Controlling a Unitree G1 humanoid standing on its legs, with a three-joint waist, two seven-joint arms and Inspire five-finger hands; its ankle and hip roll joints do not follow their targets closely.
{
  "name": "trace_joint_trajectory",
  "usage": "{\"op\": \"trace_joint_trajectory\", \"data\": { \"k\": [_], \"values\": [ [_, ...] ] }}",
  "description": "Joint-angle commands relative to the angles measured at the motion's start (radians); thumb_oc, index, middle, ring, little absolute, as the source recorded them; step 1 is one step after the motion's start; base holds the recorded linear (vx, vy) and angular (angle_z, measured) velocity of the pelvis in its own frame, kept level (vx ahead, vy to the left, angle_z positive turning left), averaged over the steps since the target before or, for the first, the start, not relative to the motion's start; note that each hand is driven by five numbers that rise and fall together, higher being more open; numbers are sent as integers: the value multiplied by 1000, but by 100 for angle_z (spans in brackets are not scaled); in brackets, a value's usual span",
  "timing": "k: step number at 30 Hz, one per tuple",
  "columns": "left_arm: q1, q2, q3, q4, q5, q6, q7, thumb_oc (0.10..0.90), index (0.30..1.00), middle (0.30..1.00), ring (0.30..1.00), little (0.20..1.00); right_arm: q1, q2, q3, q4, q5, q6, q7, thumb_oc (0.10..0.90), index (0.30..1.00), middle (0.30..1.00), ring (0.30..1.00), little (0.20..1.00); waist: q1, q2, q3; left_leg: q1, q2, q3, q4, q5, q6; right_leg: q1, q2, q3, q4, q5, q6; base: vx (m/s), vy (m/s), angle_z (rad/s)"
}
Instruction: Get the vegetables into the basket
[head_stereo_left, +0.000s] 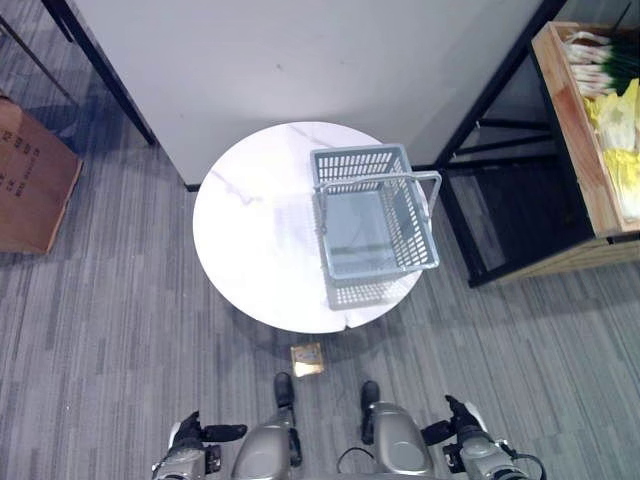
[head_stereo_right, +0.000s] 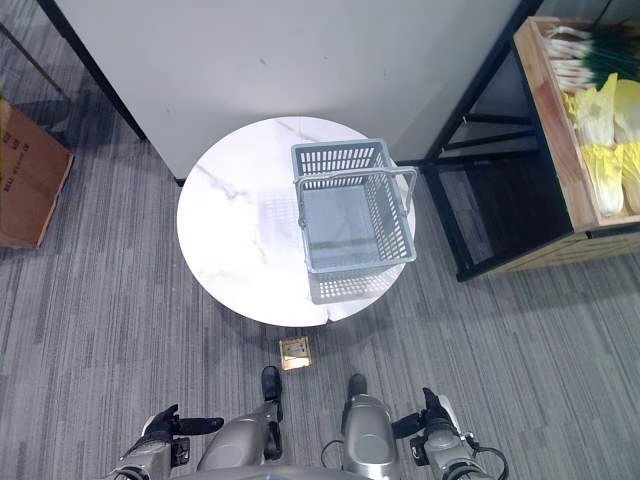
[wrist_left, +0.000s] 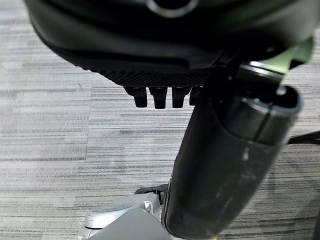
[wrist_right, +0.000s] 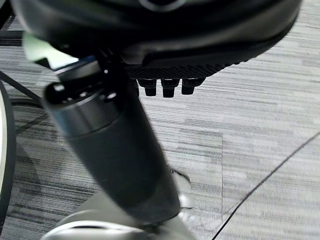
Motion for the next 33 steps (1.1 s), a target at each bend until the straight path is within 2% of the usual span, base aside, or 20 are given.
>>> {"op": "trace_joint_trajectory", "data": {
  "k": [1,3,8,12,14,15,16,17,18,19,20,21,23,27,29,31,33],
  "values": [
    [34,30,17,17,-1,-2,14,900,1000,1000,1000,1000,7,-36,10,-23,2,-15,-7,900,1000,1000,1000,1000,14,-1,-30,-9,82,-7,132,-114,-108,-6,-2,-6,-24,108,23,82,-238,10],
    [40,25,21,24,-4,-2,15,900,1000,1000,1000,1000,3,-44,13,-24,1,-13,-6,900,1000,1000,1000,1000,19,-6,-35,-11,90,-8,136,-111,-116,3,6,-16,-35,96,21,81,-242,20],
    [46,-8,19,31,-14,0,11,900,1000,1000,1000,1000,-2,-81,-1,-20,17,-17,-17,900,1000,1000,1000,1000,15,22,-42,-18,130,-27,113,-72,-153,31,58,-66,-91,80,-3,58,-199,7],
    [44,-18,11,24,-18,-3,19,900,1000,1000,1000,1000,1,-99,-10,-4,20,-16,-32,900,1000,1000,1000,1000,11,31,-47,-15,141,-28,108,-62,-163,49,67,-76,-119,79,-8,57,-101,12],
    [41,-19,9,20,-21,-12,51,900,1000,1000,1000,1000,-6,-131,-39,-2,23,-22,-84,900,1000,1000,1000,1000,4,33,-55,-5,144,-25,99,-64,-166,64,69,-78,-135,81,-7,78,-57,3],
    [44,-24,14,10,-29,-26,95,900,1000,1000,1000,1000,-14,-171,-74,-59,22,-36,-140,900,1000,1000,1000,1000,-3,33,-60,5,144,-16,91,-65,-165,67,70,-69,-139,84,-3,40,-1,2],
    [44,-24,14,10,-29,-26,95,900,1000,1000,1000,1000,-13,-172,-74,-59,21,-35,-140,900,1000,1000,1000,1000,-2,33,-59,6,144,-16,90,-65,-165,68,70,-68,-139,84,-3,30,43,2],
    [50,-28,31,8,-35,-31,113,900,1000,1000,1000,1000,-18,-232,-105,-147,-12,-42,-188,900,1000,1000,1000,1000,-9,31,-64,14,142,-7,77,-63,-165,67,66,-60,-142,92,3,6,37,-3],
    [50,-29,31,7,-35,-31,113,900,1000,1000,1000,1000,-17,-233,-106,-149,-12,-41,-188,900,1000,1000,1000,1000,-8,32,-63,15,142,-6,76,-63,-165,68,66,-60,-142,92,3,2,60,-13],
    [54,-30,39,9,-36,-28,113,900,1000,1000,1000,1000,-18,-272,-120,-212,-42,-46,-208,900,1000,1000,1000,1000,-12,30,-65,20,141,-1,68,-61,-165,65,63,-56,-143,96,6,-8,60,-24],
    [61,-33,42,7,-33,-27,108,900,1000,1000,1000,1000,-13,-335,-141,-303,-95,-43,-240,900,1000,1000,1000,1000,-13,31,-62,30,140,3,58,-62,-164,68,62,-52,-143,97,10,-15,80,-22],
    [63,-34,44,7,-27,-24,101,900,1000,1000,1000,1000,-6,-358,-149,-374,-128,-42,-243,900,1000,1000,1000,1000,-16,30,-65,30,138,5,53,-61,-162,63,60,-49,-142,100,11,-9,91,-10],
    [73,-39,42,9,10,-15,76,900,1000,1000,1000,1000,4,-466,-176,-587,-247,-49,-253,900,1000,1000,1000,1000,-24,30,-63,41,135,12,41,-63,-159,59,54,-41,-140,107,17,-12,93,3],
    [78,-35,63,20,44,5,34,900,1000,1000,1000,1000,-40,-596,-187,-890,-361,-89,-212,900,1000,1000,1000,1000,-16,23,-66,56,128,16,22,-67,-154,62,43,-37,-143,115,24,-8,66,-11],
    [73,-31,61,24,56,15,21,900,1000,1000,1000,1000,-154,-636,-119,-997,-362,-108,-170,900,1000,1000,1000,1000,6,19,-70,59,121,13,10,-67,-151,61,35,-41,-146,121,27,-23,49,-2],
    [73,-31,65,24,56,15,21,900,1000,1000,1000,1000,-160,-637,-114,-995,-362,-107,-170,900,1000,1000,1000,1000,3,19,-68,60,121,13,9,-67,-151,62,34,-41,-146,121,27,-18,22,2],
    [72,-30,62,32,47,24,12,900,1000,1000,1000,1000,-294,-634,-13,-1076,-331,-121,-126,900,1000,1000,1000,1000,29,15,-66,52,118,5,4,-60,-149,62,28,-51,-148,124,27,-38,17,10]
  ]
}}
